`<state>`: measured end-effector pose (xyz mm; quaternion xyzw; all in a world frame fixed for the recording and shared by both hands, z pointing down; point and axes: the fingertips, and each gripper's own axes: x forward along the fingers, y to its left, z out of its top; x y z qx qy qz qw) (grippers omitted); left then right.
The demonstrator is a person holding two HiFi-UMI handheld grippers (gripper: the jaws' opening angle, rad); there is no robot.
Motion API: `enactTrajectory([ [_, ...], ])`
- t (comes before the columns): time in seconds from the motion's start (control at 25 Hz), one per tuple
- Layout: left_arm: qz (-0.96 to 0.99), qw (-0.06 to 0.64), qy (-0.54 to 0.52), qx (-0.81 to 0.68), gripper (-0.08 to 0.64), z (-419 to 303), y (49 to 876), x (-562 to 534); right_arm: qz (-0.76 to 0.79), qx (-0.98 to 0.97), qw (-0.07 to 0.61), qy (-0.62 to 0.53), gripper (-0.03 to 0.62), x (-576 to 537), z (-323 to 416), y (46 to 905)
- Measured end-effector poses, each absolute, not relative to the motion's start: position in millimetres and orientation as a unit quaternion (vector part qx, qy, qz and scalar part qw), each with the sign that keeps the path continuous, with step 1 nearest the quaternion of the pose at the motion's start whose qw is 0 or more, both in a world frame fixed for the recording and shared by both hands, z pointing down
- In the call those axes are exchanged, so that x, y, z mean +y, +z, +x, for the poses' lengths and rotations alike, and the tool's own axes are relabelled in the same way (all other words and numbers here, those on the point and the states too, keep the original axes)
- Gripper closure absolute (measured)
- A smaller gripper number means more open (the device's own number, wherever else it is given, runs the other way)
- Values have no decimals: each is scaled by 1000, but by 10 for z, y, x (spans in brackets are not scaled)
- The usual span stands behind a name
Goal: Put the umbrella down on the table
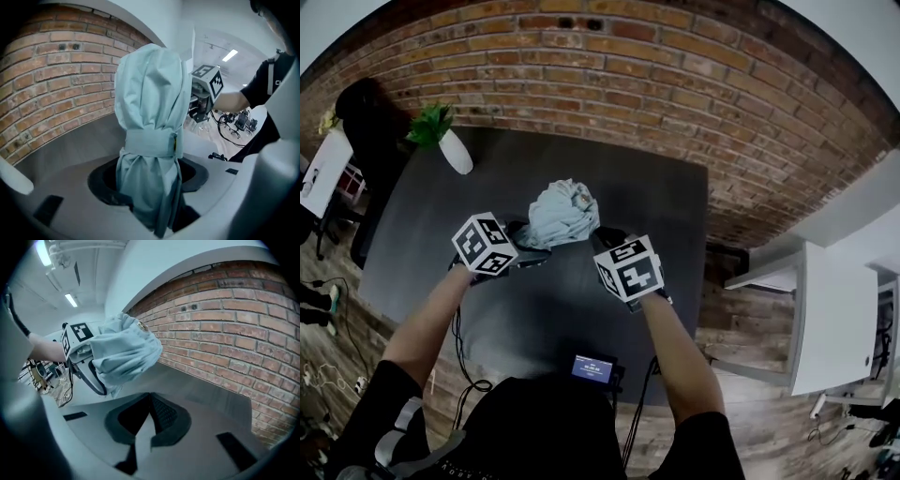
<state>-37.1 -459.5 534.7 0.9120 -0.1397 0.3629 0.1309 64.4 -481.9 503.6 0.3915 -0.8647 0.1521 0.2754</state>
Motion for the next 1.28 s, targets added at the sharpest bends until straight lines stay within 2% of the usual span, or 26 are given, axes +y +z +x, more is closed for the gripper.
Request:
enactTrajectory([
  [0.24,880,138,444,-103,307,-335,5845,-5076,409,-833,315,198,581,-5177,759,5561],
  [0.56,846,147,503,-100,307,-285,6492,-5678,419,-809,319,262,581,-5536,797,6105],
  [1.28,836,168,510,-110,299,-88,7111,-6184,405,-794,321,319,581,-5984,737,6754],
])
